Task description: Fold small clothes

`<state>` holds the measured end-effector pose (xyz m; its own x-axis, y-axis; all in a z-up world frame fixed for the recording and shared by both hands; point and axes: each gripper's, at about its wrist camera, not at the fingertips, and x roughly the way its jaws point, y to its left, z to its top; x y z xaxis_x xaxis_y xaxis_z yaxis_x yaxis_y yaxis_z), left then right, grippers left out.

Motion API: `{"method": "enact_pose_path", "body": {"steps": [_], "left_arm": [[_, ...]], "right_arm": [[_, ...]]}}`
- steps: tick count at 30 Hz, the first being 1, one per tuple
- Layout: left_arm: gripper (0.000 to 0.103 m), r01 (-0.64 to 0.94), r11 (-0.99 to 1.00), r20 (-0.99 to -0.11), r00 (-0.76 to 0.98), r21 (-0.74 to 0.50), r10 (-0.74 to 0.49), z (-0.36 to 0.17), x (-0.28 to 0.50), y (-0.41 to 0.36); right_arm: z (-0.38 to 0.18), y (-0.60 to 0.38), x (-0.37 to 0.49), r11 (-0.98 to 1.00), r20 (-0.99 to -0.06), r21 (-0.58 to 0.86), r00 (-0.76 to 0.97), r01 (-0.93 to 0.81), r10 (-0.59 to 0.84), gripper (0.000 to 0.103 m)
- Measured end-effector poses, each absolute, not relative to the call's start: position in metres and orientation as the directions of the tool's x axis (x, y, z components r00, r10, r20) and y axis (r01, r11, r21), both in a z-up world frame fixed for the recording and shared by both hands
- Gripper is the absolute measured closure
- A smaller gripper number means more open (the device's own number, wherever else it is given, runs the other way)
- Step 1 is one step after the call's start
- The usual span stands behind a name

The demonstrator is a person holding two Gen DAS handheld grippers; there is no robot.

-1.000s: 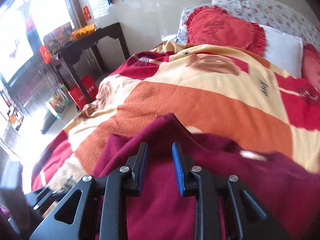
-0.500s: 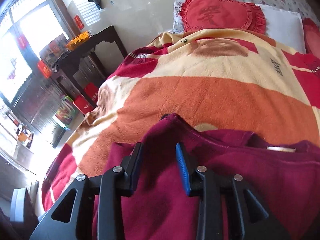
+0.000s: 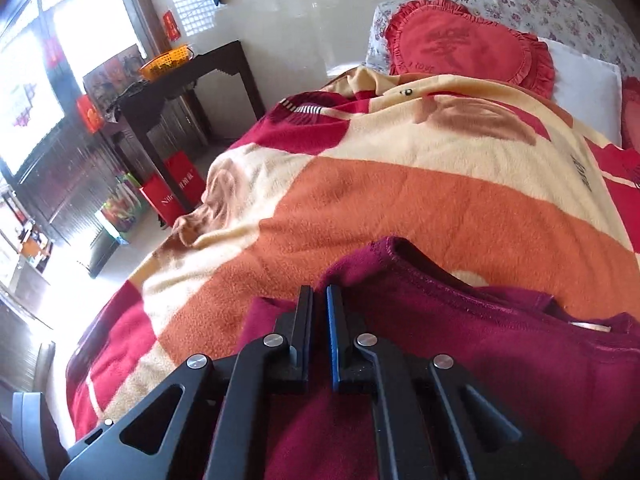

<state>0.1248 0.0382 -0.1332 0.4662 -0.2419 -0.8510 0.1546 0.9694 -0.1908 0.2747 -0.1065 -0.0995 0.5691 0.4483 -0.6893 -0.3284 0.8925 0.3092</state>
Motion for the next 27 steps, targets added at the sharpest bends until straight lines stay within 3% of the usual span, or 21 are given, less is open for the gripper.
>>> {"method": "enact_pose_path", "body": {"steps": [5, 8, 9, 13, 19, 21, 24, 27], "left_arm": [[0.0, 0.156, 0.97, -0.854, 0.463, -0.185, -0.237, -0.133, 0.127, 0.036], [0.0, 0.161, 0.971, -0.852, 0.469, -0.177, -0.233, -0.134, 0.126, 0.035], [0.0, 0.162, 0.971, -0.85, 0.472, -0.175, -0.232, -0.134, 0.126, 0.034], [0.0, 0.164, 0.971, -0.845, 0.482, -0.172, -0.231, -0.136, 0.123, 0.032], [0.0, 0.157, 0.974, -0.849, 0.479, -0.166, -0.222, -0.135, 0.123, 0.03], [0.0, 0.15, 0.975, -0.849, 0.483, -0.162, -0.215, -0.136, 0.123, 0.03], [0.0, 0.146, 0.978, -0.846, 0.493, -0.149, -0.203, -0.136, 0.123, 0.028], [0.0, 0.143, 0.979, -0.845, 0.496, -0.145, -0.198, -0.137, 0.122, 0.028]], "right_arm": [[-0.124, -0.099, 0.283, 0.889, -0.738, 0.297, 0.506, -0.35, 0.446, 0.103], [-0.111, -0.118, 0.266, 0.859, -0.702, 0.366, 0.501, -0.358, 0.507, 0.084], [-0.106, -0.128, 0.255, 0.858, -0.696, 0.371, 0.505, -0.355, 0.51, 0.084], [-0.092, -0.188, 0.208, 0.913, -0.673, 0.304, 0.617, -0.271, 0.407, 0.084], [-0.079, -0.307, 0.164, 0.993, -0.648, 0.118, 0.758, 0.015, 0.066, 0.084], [-0.089, -0.336, 0.171, 0.991, -0.694, 0.067, 0.719, 0.119, -0.04, 0.084], [-0.118, -0.372, 0.183, 0.966, -0.766, 0.164, 0.642, 0.198, -0.002, 0.085], [-0.112, -0.371, 0.165, 0.955, -0.728, 0.226, 0.685, 0.189, 0.037, 0.085]]}}
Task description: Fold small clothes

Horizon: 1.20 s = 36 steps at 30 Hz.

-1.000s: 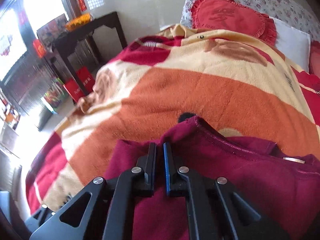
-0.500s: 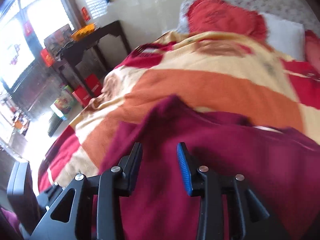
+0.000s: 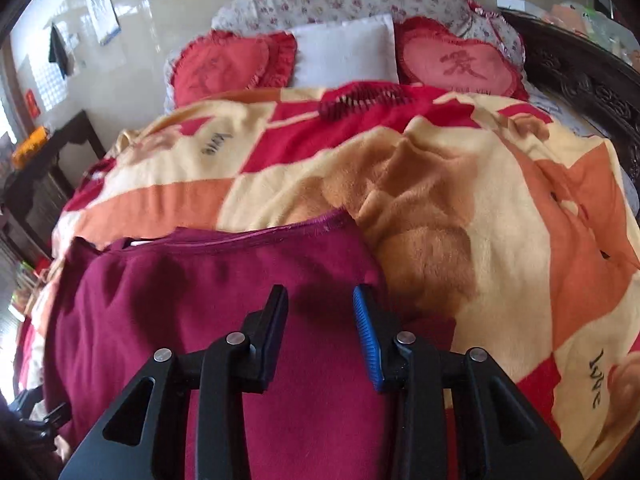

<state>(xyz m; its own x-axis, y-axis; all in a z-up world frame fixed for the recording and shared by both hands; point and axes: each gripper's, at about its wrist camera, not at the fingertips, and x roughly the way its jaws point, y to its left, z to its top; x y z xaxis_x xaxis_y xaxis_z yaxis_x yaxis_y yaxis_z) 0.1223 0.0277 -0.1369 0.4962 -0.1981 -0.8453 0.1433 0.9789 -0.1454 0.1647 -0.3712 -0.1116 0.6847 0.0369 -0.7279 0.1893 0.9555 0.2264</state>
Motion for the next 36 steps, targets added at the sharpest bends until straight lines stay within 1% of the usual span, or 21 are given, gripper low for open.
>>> {"method": "enact_pose_path", "body": {"steps": [5, 8, 11, 14, 19, 24, 27, 30, 33, 36], "left_arm": [[0.0, 0.138, 0.982, -0.844, 0.505, -0.127, -0.18, -0.137, 0.12, 0.026], [0.0, 0.138, 0.982, -0.843, 0.508, -0.126, -0.179, -0.138, 0.12, 0.026], [0.0, 0.138, 0.983, -0.842, 0.509, -0.121, -0.175, -0.138, 0.12, 0.026], [0.0, 0.136, 0.984, -0.842, 0.512, -0.118, -0.171, -0.138, 0.119, 0.026], [0.0, 0.114, 0.985, -0.841, 0.512, -0.132, -0.172, -0.13, 0.116, 0.029], [0.002, 0.072, 0.982, -0.821, 0.54, -0.177, -0.187, -0.109, 0.109, 0.038], [0.002, 0.087, 0.979, -0.799, 0.566, -0.184, -0.201, -0.095, 0.103, 0.036], [0.002, 0.112, 0.978, -0.792, 0.574, -0.176, -0.209, -0.088, 0.103, 0.029], [0.002, 0.127, 0.981, -0.802, 0.565, -0.149, -0.195, -0.092, 0.106, 0.018], [0.002, 0.095, 0.989, -0.839, 0.524, -0.11, -0.144, -0.11, 0.116, 0.012]], "right_arm": [[-0.1, -0.349, 0.117, 0.952, -0.672, 0.269, 0.737, 0.146, 0.076, 0.085], [-0.11, -0.336, 0.101, 0.966, -0.68, 0.22, 0.731, 0.134, 0.053, 0.085], [-0.134, -0.333, 0.104, 0.98, -0.732, 0.145, 0.681, 0.135, 0.014, 0.085], [-0.136, -0.332, 0.102, 0.98, -0.72, 0.139, 0.694, 0.141, 0.002, 0.085], [-0.121, -0.33, 0.087, 0.965, -0.712, 0.226, 0.699, 0.134, 0.069, 0.085], [-0.11, -0.318, 0.061, 0.973, -0.703, 0.202, 0.708, 0.109, 0.067, 0.085], [-0.107, -0.321, 0.048, 0.973, -0.695, 0.193, 0.717, 0.127, 0.044, 0.085], [-0.108, -0.33, 0.041, 0.964, -0.693, 0.207, 0.721, 0.167, 0.024, 0.085], [-0.12, -0.341, 0.043, 0.951, -0.732, 0.212, 0.682, 0.225, 0.002, 0.085], [-0.137, -0.352, 0.043, 0.935, -0.748, 0.269, 0.662, 0.232, 0.051, 0.085]]}}
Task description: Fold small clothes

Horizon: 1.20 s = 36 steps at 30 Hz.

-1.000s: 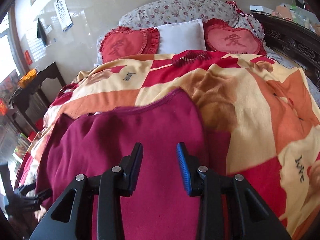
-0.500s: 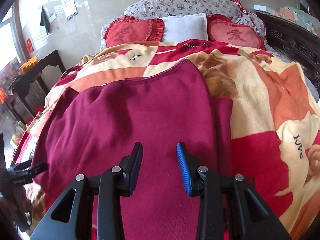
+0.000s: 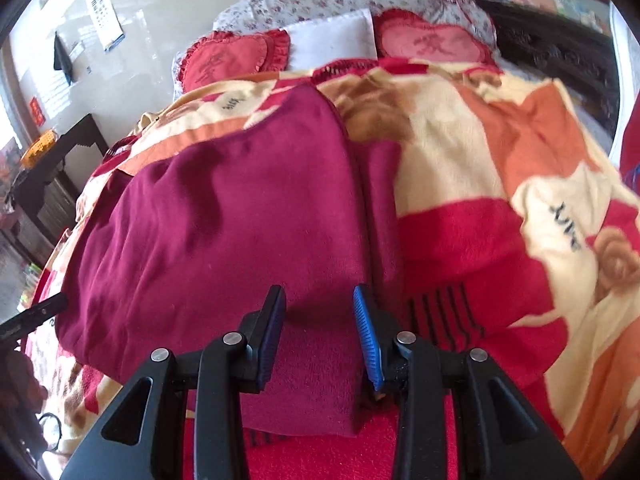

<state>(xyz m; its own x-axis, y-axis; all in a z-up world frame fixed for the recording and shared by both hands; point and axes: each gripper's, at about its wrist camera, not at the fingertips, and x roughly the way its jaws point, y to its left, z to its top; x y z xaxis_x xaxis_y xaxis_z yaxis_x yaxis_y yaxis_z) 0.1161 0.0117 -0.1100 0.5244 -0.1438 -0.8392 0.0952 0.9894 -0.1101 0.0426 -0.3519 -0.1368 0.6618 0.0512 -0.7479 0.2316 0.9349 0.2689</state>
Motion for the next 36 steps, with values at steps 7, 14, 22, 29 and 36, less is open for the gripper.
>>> {"method": "enact_pose_path", "body": {"steps": [7, 14, 22, 29, 36], "left_arm": [[0.002, 0.051, 0.988, -0.846, 0.511, -0.148, -0.153, -0.131, 0.117, 0.017], [0.003, 0.073, 0.989, -0.804, 0.577, -0.127, -0.146, -0.103, 0.106, 0.012], [0.003, 0.116, 0.989, -0.814, 0.563, -0.091, -0.141, -0.105, 0.111, -0.008], [0.003, 0.06, 0.985, -0.834, 0.525, -0.164, -0.171, -0.133, 0.112, 0.005], [0.003, 0.05, 0.957, -0.778, 0.571, -0.285, -0.261, -0.126, 0.105, 0.026]], "right_arm": [[-0.143, -0.351, 0.035, 0.945, -0.713, 0.266, 0.698, 0.191, 0.06, 0.085], [-0.145, -0.345, 0.034, 0.951, -0.698, 0.247, 0.715, 0.187, 0.041, 0.084], [-0.148, -0.345, 0.032, 0.946, -0.688, 0.26, 0.724, 0.193, 0.041, 0.082], [-0.148, -0.346, 0.032, 0.947, -0.694, 0.262, 0.718, 0.185, 0.052, 0.081], [-0.098, -0.318, 0.042, 0.959, -0.65, 0.273, 0.75, 0.08, 0.123, 0.079]]}}
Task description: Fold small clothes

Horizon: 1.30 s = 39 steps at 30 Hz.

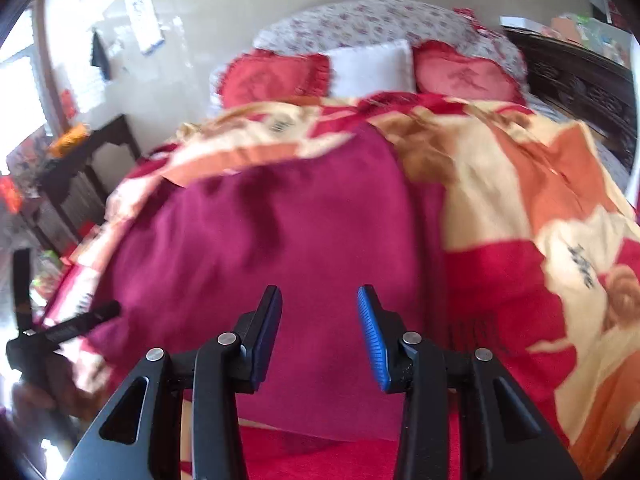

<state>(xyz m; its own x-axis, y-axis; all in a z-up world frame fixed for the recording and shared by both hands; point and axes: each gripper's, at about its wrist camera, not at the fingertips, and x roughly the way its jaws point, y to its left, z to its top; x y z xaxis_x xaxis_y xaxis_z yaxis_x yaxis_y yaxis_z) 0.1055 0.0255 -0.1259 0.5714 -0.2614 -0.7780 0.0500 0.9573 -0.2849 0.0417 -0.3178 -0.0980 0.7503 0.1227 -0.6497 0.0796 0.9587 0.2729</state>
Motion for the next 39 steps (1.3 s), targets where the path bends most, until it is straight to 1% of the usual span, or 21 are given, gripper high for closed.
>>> {"method": "enact_pose_path", "body": {"steps": [2, 6, 8, 11, 13, 15, 19, 22, 23, 24, 27, 28, 29, 30, 31, 32, 33, 35, 37, 38, 39], "left_arm": [[0.003, 0.025, 0.942, -0.766, 0.574, -0.335, -0.288, -0.129, 0.107, 0.035], [0.003, 0.023, 0.913, -0.73, 0.593, -0.408, -0.341, -0.131, 0.105, 0.047], [0.003, 0.025, 0.904, -0.718, 0.598, -0.427, -0.356, -0.132, 0.104, 0.049], [0.003, 0.028, 0.893, -0.706, 0.601, -0.45, -0.374, -0.132, 0.104, 0.052], [0.003, 0.028, 0.884, -0.698, 0.603, -0.466, -0.387, -0.133, 0.103, 0.054], [0.002, 0.03, 0.88, -0.693, 0.603, -0.475, -0.395, -0.133, 0.103, 0.055], [0.002, 0.037, 0.869, -0.681, 0.605, -0.494, -0.413, -0.134, 0.103, 0.057], [0.001, 0.038, 0.856, -0.669, 0.606, -0.515, -0.429, -0.135, 0.102, 0.06], [0.001, 0.039, 0.854, -0.667, 0.606, -0.519, -0.433, -0.135, 0.102, 0.06], [0.001, 0.04, 0.853, -0.667, 0.605, -0.52, -0.435, -0.135, 0.102, 0.06], [0.0, 0.042, 0.859, -0.671, 0.605, -0.51, -0.428, -0.135, 0.102, 0.058], [0.0, 0.043, 0.861, -0.673, 0.605, -0.507, -0.426, -0.135, 0.102, 0.057], [0.0, 0.042, 0.862, -0.674, 0.605, -0.505, -0.424, -0.134, 0.102, 0.057], [0.0, 0.042, 0.863, -0.675, 0.605, -0.503, -0.423, -0.134, 0.102, 0.057], [0.0, 0.042, 0.863, -0.674, 0.606, -0.503, -0.422, -0.134, 0.102, 0.056], [0.0, 0.041, 0.862, -0.673, 0.607, -0.505, -0.423, -0.133, 0.102, 0.056], [0.0, 0.04, 0.862, -0.673, 0.607, -0.506, -0.423, -0.133, 0.102, 0.056], [0.0, 0.031, 0.862, -0.675, 0.609, -0.505, -0.417, -0.132, 0.103, 0.055], [0.002, 0.019, 0.866, -0.681, 0.609, -0.5, -0.406, -0.128, 0.104, 0.053], [0.011, 0.032, 0.865, -0.677, 0.608, -0.501, -0.415, -0.126, 0.106, 0.052], [0.03, 0.051, 0.863, -0.674, 0.603, -0.502, -0.428, -0.123, 0.108, 0.049]], "right_arm": [[-0.088, -0.298, 0.062, 0.953, -0.649, 0.304, 0.729, -0.013, 0.217, 0.074], [-0.082, -0.256, 0.112, 0.907, -0.658, 0.394, 0.644, -0.148, 0.391, 0.074], [-0.077, -0.229, 0.138, 0.903, -0.673, 0.385, 0.61, -0.193, 0.418, 0.073], [-0.078, -0.185, 0.176, 0.895, -0.706, 0.369, 0.552, -0.248, 0.444, 0.067], [-0.083, -0.16, 0.197, 0.901, -0.75, 0.354, 0.499, -0.252, 0.434, 0.066], [-0.094, -0.129, 0.222, 0.898, -0.804, 0.342, 0.408, -0.277, 0.433, 0.066], [-0.103, -0.091, 0.245, 0.917, -0.857, 0.275, 0.36, -0.29, 0.37, 0.065], [-0.106, -0.064, 0.254, 0.924, -0.874, 0.21, 0.362, -0.321, 0.324, 0.055], [-0.11, -0.054, 0.256, 0.926, -0.89, 0.173, 0.35, -0.335, 0.293, 0.05], [-0.114, -0.047, 0.258, 0.928, -0.901, 0.14, 0.345, -0.344, 0.264, 0.047], [-0.123, -0.036, 0.257, 0.919, -0.915, 0.051, 0.35, -0.391, 0.2, 0.047], [-0.123, -0.038, 0.256, 0.915, -0.911, 0.045, 0.359, -0.402, 0.202, 0.049], [-0.123, -0.041, 0.254, 0.913, -0.907, 0.036, 0.37, -0.406, 0.2, 0.061], [-0.121, -0.047, 0.251, 0.914, -0.9, 0.023, 0.389, -0.405, 0.195, 0.076], [-0.118, -0.058, 0.248, 0.913, -0.889, 0.059, 0.395, -0.404, 0.232, 0.083], [-0.114, -0.07, 0.245, 0.914, -0.877, 0.112, 0.394, -0.391, 0.276, 0.096], [-0.109, -0.08, 0.243, 0.914, -0.864, 0.152, 0.398, -0.375, 0.307, 0.1], [-0.101, -0.103, 0.236, 0.904, -0.823, 0.253, 0.414, -0.346, 0.389, 0.103], [-0.097, -0.123, 0.229, 0.887, -0.789, 0.334, 0.421, -0.318, 0.448, 0.103], [-0.096, -0.133, 0.225, 0.878, -0.774, 0.367, 0.423, -0.309, 0.472, 0.103], [-0.095, -0.138, 0.221, 0.871, -0.763, 0.383, 0.428, -0.307, 0.485, 0.103]]}}
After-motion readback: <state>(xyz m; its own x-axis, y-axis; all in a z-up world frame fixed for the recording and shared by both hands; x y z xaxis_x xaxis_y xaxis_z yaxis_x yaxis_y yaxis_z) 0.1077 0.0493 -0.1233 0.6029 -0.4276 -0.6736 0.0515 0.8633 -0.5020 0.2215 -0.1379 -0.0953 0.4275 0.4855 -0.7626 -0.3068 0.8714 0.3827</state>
